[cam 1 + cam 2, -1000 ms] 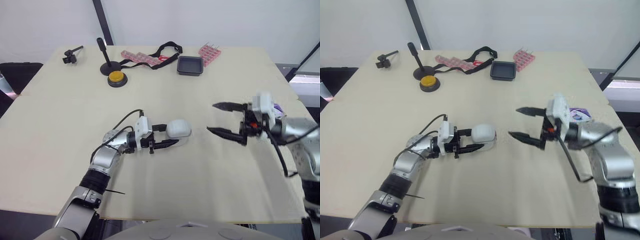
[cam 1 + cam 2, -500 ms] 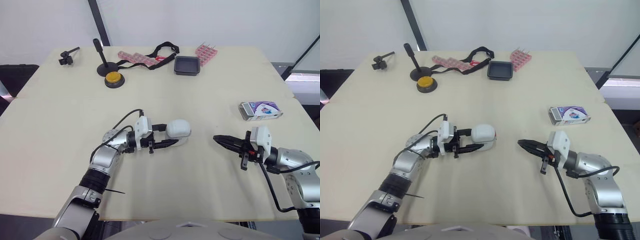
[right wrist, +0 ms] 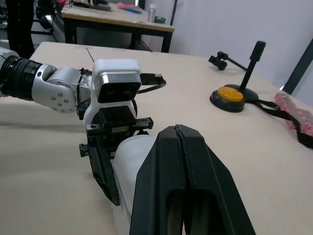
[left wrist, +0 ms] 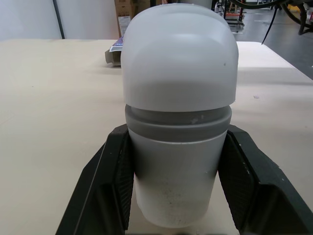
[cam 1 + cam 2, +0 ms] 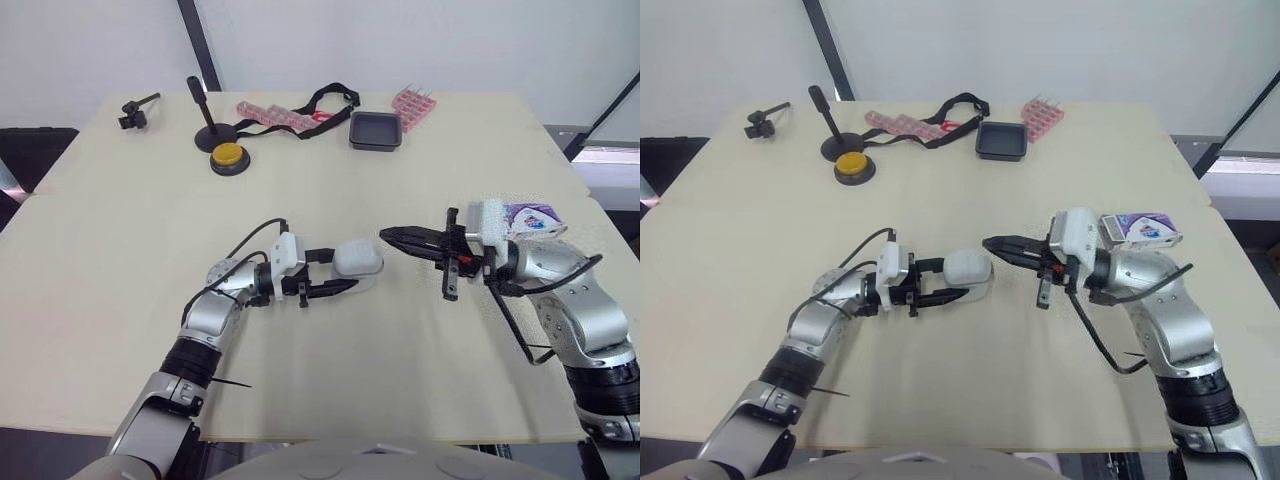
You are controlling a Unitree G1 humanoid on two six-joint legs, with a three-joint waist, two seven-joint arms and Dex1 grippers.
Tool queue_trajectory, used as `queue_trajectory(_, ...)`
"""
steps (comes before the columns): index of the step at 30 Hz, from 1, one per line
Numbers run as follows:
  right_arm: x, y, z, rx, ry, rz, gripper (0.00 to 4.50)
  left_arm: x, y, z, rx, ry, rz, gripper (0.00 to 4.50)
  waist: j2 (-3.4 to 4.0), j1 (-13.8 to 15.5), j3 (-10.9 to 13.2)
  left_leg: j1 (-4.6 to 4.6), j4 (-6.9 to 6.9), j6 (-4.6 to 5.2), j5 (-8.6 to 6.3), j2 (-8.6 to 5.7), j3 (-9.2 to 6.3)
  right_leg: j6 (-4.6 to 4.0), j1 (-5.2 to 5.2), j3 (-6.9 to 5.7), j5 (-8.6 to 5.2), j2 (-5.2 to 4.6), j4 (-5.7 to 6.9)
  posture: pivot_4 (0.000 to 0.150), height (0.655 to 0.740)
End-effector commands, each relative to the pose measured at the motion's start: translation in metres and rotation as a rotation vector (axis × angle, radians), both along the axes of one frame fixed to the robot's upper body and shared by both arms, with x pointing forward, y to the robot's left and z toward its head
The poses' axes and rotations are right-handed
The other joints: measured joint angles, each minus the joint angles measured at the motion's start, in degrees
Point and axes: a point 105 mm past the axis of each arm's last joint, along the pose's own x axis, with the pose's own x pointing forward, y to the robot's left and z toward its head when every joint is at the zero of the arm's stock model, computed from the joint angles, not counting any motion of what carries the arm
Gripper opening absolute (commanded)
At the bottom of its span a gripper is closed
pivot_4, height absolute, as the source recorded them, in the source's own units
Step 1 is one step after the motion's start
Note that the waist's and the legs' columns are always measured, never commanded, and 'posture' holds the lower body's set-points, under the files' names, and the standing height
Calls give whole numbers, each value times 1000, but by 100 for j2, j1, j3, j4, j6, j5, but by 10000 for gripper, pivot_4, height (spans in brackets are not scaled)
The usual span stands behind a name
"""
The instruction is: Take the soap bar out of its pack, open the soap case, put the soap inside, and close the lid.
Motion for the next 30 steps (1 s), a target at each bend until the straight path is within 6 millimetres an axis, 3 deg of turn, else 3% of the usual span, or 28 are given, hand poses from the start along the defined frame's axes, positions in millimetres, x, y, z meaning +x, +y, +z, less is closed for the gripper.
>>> queue_trajectory(1,4,2,2,-34,-28,-13,314,0,-1,7,-11,-35,4,19172,0,1,0,0,-1,-1,0,0,0,3,0,0,2,0,0,1500,7291)
queue_trajectory(14,0,17,-8,-90,-4,59,314,1,3,6,1,-40,16,19172,0,-4,0,-1,-4,-3,-1,0,0,21,0,1,12,1,0,1500,7291)
queue_trajectory(30,8,17,-29,-196,52,28,314,1,5,5,13,-45,23,19172,0,-16,0,2,-7,-4,-1,0,1,22,11,3,13,2,-1,1500,7291)
